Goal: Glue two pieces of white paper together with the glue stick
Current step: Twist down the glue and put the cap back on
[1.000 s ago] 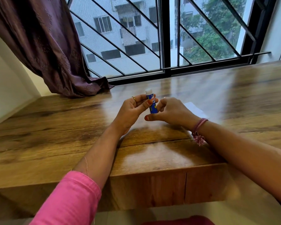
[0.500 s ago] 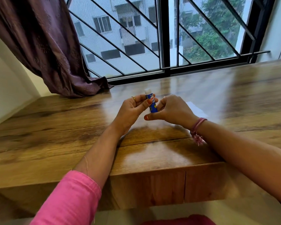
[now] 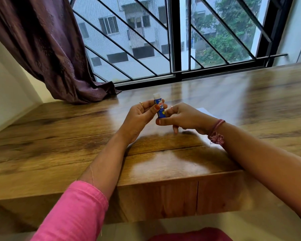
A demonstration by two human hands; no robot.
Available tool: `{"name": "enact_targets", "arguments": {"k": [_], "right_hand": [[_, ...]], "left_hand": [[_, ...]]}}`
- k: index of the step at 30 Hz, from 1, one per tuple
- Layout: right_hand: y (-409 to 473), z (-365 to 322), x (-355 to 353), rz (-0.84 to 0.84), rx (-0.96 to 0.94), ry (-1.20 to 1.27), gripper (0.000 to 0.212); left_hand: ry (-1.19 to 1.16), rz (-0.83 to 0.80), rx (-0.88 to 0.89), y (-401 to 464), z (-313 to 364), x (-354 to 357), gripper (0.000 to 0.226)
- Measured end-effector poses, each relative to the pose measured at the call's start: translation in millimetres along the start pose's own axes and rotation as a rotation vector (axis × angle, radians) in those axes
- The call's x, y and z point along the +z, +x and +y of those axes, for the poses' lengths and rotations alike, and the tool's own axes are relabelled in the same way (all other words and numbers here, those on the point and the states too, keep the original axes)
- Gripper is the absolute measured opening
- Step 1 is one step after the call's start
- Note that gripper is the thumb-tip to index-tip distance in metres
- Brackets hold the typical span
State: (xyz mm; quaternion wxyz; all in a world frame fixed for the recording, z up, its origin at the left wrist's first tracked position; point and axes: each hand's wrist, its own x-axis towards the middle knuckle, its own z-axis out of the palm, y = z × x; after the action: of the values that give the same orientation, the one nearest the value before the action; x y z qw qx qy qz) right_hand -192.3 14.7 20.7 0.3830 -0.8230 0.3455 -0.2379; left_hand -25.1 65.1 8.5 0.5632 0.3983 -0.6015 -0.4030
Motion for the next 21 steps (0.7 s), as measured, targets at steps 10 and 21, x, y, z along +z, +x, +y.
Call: {"name": "enact_targets", "arguments": {"k": [10, 21], "right_hand": [[1.5, 2.7, 10.5, 0.311, -0.038, -0.329, 0.044], [1.0, 5.5, 11.8, 0.379, -0.07, -0.36, 0.048]], "left_hand": [[0.052, 0.067, 0.005, 1.0, -0.6, 6.6, 0.027], [0.015, 0.017, -0.107, 1.8, -5.7, 7.5, 0.048]]}}
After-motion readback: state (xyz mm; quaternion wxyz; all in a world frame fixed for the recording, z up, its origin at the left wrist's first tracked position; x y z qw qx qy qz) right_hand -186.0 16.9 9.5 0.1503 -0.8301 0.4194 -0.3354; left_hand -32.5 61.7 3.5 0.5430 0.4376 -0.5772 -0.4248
